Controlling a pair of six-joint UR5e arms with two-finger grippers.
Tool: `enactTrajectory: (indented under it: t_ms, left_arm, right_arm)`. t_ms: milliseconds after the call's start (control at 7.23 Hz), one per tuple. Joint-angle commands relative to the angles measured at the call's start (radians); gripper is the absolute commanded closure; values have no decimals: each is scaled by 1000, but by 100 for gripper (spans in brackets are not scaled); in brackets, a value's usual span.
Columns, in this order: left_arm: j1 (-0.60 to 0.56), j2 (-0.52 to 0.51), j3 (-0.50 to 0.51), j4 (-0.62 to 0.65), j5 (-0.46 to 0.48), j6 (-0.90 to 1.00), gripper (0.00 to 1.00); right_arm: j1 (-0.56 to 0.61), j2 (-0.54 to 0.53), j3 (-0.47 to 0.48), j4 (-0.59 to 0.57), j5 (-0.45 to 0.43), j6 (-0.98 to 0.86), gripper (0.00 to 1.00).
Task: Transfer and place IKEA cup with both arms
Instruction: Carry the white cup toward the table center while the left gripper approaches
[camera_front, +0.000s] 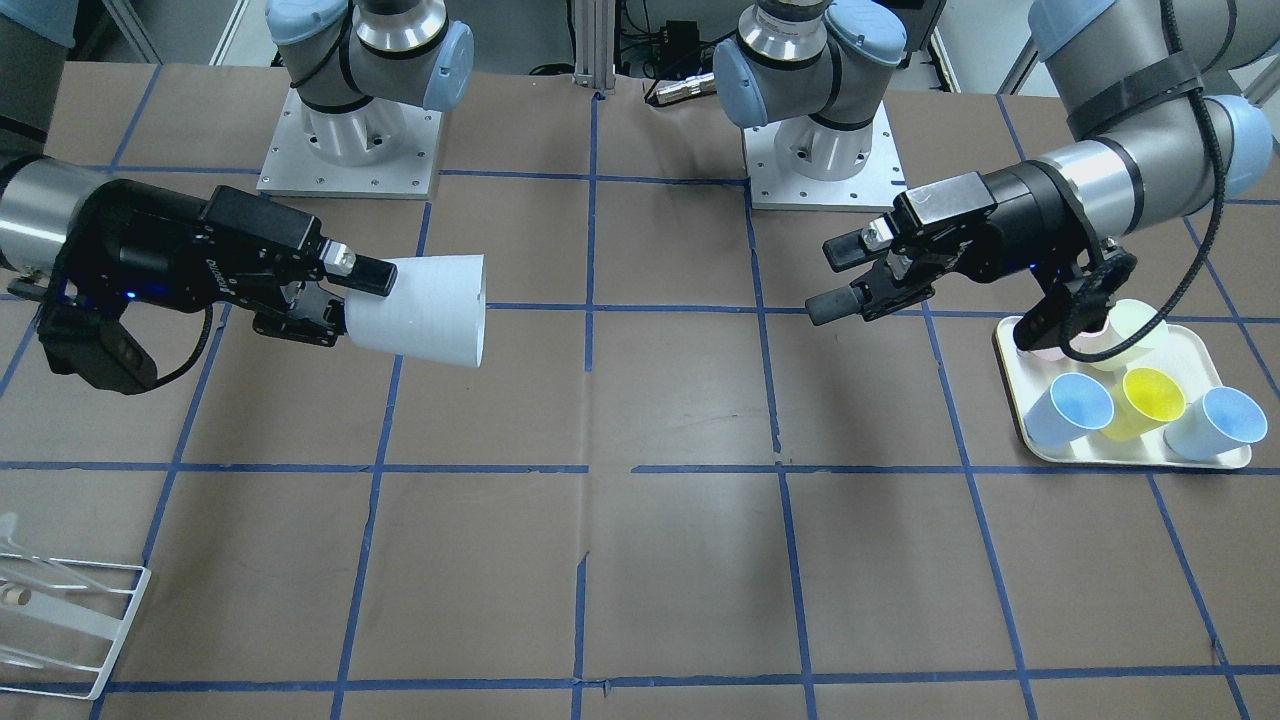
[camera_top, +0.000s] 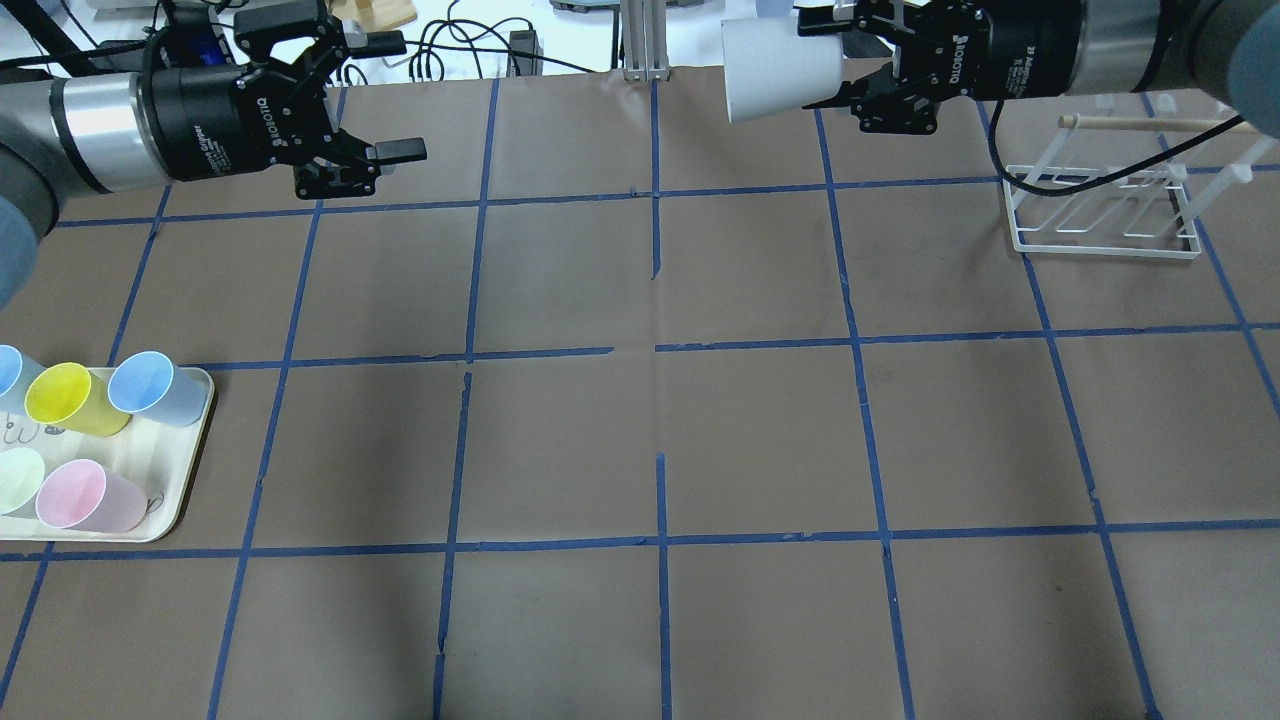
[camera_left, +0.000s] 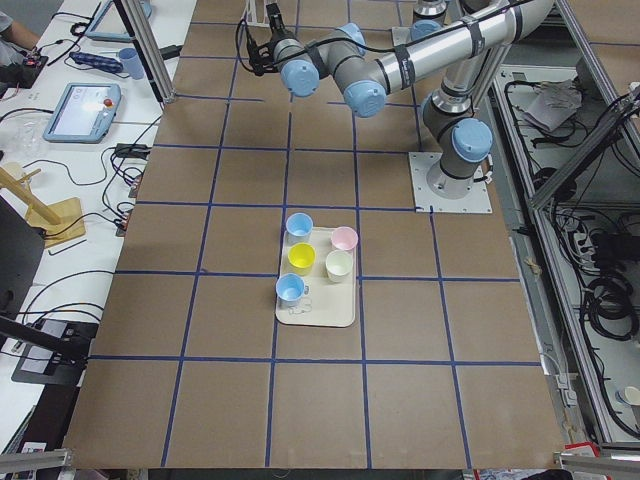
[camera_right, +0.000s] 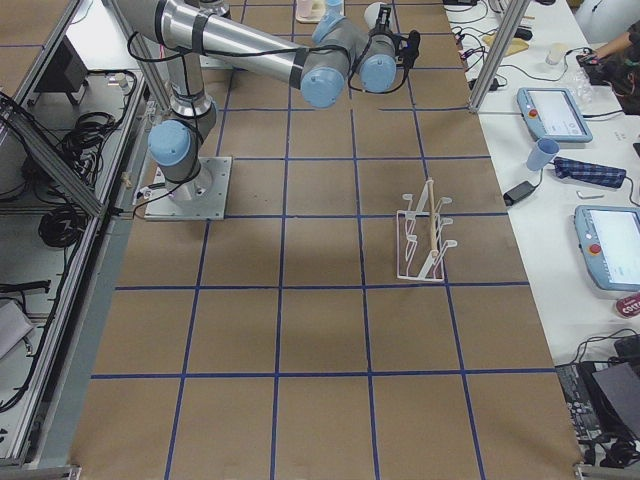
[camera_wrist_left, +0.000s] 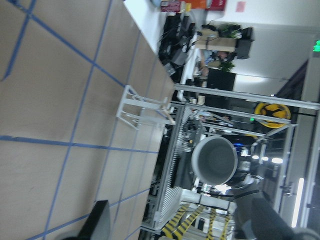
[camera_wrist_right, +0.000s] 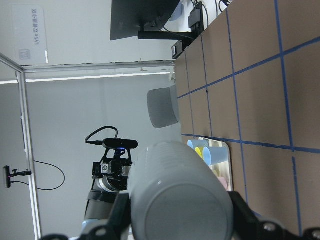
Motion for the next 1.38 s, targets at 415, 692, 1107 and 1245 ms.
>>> enactTrajectory:
  t_ms: [415,692,1107,1245]
  left_arm:
    - [-181,-27,-95,392,-76,-178,0]
    - [-257,-68,-93,450,-82,-234,0]
    - [-275,-96,-88,581,-65,-449,0]
    - [-268,-99,-56,581,-64,-510,0]
  right_arm:
    - [61,-26,102,-3,61,-6,87]
    - [84,-26,106,-3,70,-4,87]
    - [112,-14,108,-3,75,-9,88]
    - [112,-12,108,-3,75,-7,88]
